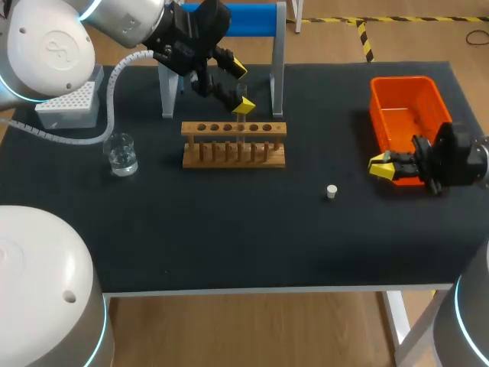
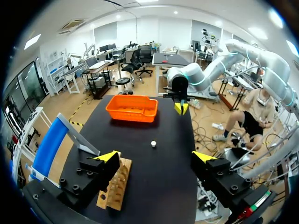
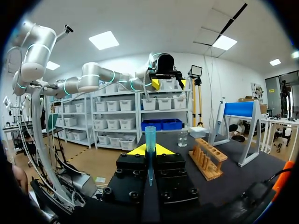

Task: Invert the test tube, pick up the pipette, mount the tip to pipette, aspirate from beaker and dispense into the tube, eject the tip, return the pipette, and cap with the stopper.

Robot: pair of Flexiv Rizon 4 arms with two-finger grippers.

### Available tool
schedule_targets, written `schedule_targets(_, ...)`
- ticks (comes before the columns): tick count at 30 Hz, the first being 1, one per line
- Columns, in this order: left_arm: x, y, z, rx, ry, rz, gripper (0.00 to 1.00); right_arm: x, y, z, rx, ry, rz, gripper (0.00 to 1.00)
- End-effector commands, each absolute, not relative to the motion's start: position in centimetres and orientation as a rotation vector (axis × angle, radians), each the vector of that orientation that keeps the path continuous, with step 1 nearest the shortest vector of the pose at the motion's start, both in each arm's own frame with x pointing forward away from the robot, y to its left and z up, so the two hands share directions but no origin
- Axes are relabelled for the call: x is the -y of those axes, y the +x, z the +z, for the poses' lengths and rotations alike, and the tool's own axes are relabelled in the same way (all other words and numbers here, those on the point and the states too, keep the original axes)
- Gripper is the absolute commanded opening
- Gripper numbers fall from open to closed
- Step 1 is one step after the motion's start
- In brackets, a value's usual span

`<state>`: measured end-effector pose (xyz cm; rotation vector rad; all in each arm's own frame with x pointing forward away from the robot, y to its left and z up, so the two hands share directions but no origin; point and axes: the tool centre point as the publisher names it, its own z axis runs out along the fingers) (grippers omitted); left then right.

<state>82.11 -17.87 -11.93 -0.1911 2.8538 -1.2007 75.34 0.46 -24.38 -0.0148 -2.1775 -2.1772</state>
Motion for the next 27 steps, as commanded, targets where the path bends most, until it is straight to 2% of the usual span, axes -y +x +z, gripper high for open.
schedule_targets(1,17.8,82.0,-11.8,-2.857,-0.192,-1.195,1.00,-0.4,75.3,-24.4,2.179,-0.015,-2.177,0.00)
schedule_targets(10,17.8,82.0,-11.8,-2.857,-0.192,-1.195,1.00,-0.4,75.3,-24.4,2.179,-0.015,-2.177,0.00)
schedule_targets(27,4.5,87.5,-16.0,-2.777,-0.675,-0.960,1.00,-0.4,75.3,-24.4,2.179,-0.015,-2.177,0.00)
